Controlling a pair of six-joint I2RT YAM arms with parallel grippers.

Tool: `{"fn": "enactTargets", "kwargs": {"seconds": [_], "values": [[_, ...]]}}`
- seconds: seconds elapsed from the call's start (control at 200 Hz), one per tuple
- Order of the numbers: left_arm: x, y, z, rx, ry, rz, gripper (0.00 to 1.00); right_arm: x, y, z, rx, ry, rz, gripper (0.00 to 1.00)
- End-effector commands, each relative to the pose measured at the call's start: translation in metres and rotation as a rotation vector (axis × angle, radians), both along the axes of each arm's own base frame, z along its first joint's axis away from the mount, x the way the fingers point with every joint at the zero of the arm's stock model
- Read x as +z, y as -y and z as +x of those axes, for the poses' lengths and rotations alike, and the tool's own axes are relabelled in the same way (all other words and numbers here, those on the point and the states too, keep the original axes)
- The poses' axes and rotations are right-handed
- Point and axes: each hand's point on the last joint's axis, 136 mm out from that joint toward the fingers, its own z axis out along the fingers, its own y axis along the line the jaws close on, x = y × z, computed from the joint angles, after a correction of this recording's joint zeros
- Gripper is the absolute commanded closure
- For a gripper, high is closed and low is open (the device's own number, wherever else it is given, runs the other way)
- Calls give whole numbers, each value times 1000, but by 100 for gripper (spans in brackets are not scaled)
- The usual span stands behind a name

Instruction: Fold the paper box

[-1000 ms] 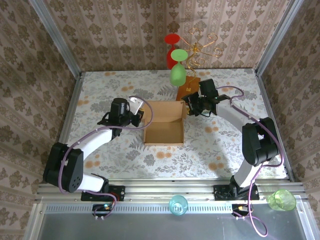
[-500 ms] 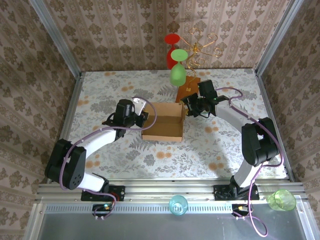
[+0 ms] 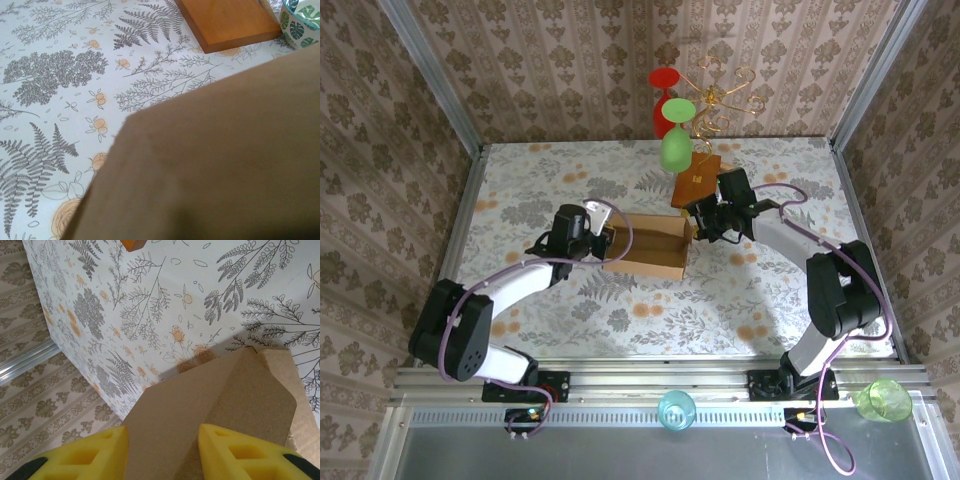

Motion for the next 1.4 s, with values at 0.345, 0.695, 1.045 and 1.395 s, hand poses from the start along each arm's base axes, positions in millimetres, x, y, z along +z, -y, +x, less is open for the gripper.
{"fn": "enactTargets", "kwargs": {"seconds": [0.345,0.695,1.045,1.395], "values": [[20,10,-11,12,14,-91,97,28,-22,-11,36,-7,71,53],[42,16,-3,24,28,-142,98,36,-27,-9,36,-41,87,52],[17,17,-11,19,-24,-164,97,13,-30,-11,30,-63,97,53],[-13,15,-26,12,-90,-179,96,-5,-30,-22,80,-49,49,56]]}}
